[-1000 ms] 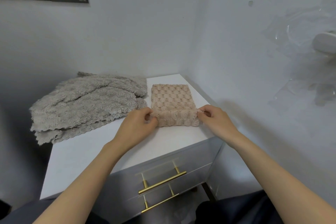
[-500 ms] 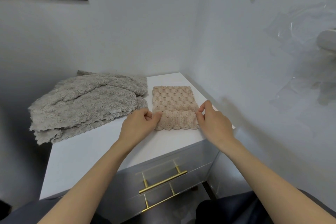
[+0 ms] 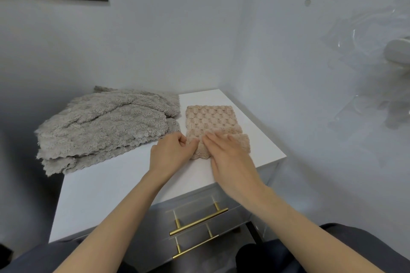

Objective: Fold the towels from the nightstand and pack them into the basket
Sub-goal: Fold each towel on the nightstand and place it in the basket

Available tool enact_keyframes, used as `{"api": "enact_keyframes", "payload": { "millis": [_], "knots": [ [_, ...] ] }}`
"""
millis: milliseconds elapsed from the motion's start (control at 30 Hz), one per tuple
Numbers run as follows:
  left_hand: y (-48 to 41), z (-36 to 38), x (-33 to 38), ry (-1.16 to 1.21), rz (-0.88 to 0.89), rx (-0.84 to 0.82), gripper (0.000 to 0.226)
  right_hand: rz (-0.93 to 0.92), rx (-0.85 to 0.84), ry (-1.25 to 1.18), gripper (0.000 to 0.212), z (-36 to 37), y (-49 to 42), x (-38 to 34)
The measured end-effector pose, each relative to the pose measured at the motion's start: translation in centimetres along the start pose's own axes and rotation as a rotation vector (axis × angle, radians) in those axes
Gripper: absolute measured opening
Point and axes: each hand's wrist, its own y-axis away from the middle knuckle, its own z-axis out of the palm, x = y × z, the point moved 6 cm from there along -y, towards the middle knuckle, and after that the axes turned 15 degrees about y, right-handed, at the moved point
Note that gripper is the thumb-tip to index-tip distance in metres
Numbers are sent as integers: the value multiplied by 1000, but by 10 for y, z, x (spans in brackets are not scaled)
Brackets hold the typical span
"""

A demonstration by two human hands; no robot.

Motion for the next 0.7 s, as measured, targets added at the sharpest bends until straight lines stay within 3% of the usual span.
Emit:
{"api": "enact_keyframes", "payload": {
  "millis": [233, 433, 567, 700],
  "knots": [
    [-2, 1, -2, -32, -3, 5, 29, -38, -171, 67, 61, 22, 6, 5],
    [2, 1, 2, -117, 65, 43, 25, 74, -208, 44, 56, 22, 16, 36],
    [12, 0, 15, -33, 313, 87, 16, 124, -201, 60, 51, 21, 16, 49],
    [23, 2, 35, -143, 652, -58, 15, 94, -185, 45, 50, 18, 10, 57]
  ]
}}
